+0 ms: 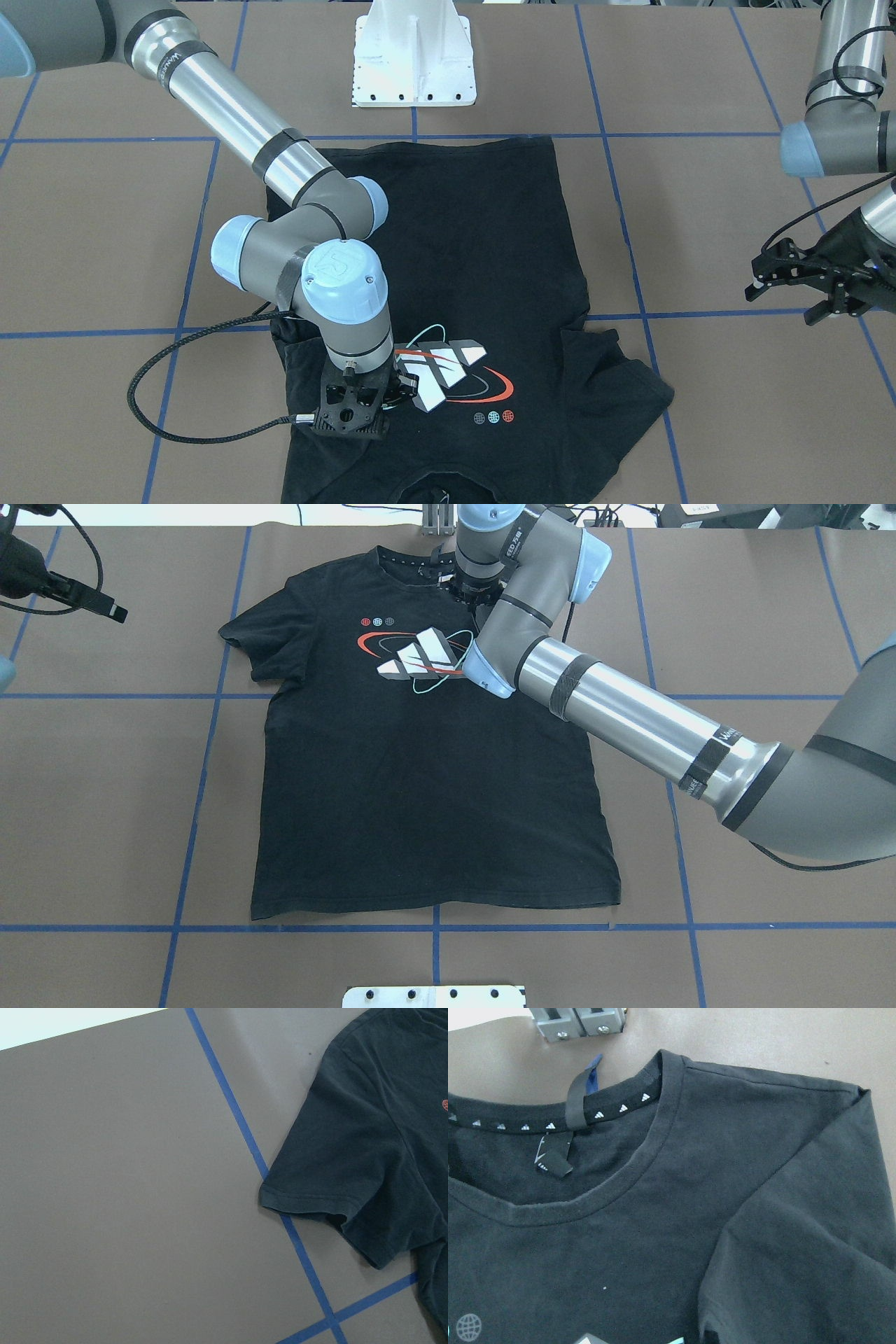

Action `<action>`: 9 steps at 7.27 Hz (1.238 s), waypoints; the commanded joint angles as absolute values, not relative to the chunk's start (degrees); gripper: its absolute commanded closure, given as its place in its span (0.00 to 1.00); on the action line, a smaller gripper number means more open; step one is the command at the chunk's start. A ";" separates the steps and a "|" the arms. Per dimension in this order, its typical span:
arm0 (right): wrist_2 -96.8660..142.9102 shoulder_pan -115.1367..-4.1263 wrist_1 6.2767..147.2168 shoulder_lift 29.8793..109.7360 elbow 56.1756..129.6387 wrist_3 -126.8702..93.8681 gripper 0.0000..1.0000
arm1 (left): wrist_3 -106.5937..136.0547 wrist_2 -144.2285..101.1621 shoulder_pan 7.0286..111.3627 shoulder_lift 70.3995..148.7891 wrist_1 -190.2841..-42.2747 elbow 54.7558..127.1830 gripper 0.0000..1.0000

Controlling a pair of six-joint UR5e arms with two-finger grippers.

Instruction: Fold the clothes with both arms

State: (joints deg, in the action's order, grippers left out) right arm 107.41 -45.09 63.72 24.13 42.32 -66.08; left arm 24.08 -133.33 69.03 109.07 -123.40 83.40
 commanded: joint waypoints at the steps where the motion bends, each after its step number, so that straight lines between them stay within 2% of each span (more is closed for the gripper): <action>1: 107.49 -45.00 63.81 24.26 42.19 -65.92 0.01 | 24.26 -133.24 68.73 109.16 -123.31 83.41 0.00; 3: 108.80 -45.78 64.59 24.17 42.45 -64.26 0.00 | 28.26 -132.11 68.38 110.03 -124.53 82.18 0.00; 5: 113.97 -48.59 69.48 24.17 43.32 -61.02 0.00 | 40.55 -124.14 62.79 112.49 -133.20 76.58 0.00; 7: 115.39 -50.70 78.96 25.74 51.19 -53.03 0.00 | 46.73 -122.08 60.30 115.22 -135.09 72.00 0.00; 9: 118.46 -53.16 80.51 36.32 63.56 -46.18 0.00 | 56.12 -116.66 56.54 117.94 -135.17 69.27 0.00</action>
